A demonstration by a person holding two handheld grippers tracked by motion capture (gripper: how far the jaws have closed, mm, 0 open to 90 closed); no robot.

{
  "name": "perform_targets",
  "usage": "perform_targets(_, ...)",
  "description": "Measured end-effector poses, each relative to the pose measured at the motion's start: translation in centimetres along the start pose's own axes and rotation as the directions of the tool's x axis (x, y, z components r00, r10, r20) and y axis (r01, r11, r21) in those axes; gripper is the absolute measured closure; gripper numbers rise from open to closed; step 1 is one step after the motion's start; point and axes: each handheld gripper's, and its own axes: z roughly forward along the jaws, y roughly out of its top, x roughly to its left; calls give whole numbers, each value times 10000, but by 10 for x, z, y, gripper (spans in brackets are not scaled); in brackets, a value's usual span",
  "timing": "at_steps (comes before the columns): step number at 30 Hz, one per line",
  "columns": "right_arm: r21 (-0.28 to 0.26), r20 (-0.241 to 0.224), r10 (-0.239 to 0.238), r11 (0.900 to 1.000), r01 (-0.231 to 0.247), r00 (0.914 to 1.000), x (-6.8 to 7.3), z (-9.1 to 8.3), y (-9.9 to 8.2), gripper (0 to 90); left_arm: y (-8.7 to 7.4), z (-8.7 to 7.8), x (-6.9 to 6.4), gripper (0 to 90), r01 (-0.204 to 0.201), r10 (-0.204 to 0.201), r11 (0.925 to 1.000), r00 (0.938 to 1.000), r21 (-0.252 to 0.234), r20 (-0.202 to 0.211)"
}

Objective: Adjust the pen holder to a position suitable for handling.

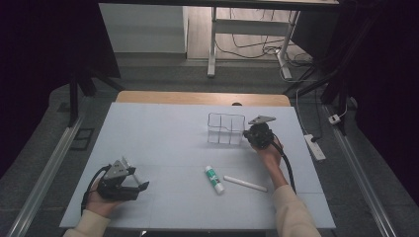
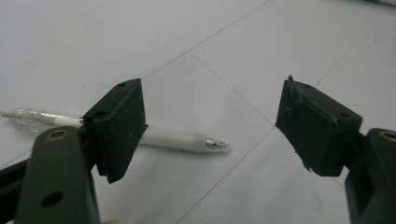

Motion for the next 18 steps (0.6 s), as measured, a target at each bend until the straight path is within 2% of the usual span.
perform_targets(5,-40,-100,-120,9999,120,9999,6,3,4,888,0,0,0,242,-2,2,10000,10000,-3,1)
perform_targets(11,-89,-225,55,9999,-57,9997,9,8,7,888,0,-1,-1,242,14,-14,10000,10000,-38,7)
perform_targets(18,43,-232,-101,9999,102,9997,17,14,19,888,0,-1,0,242,-2,3,10000,10000,-49,47)
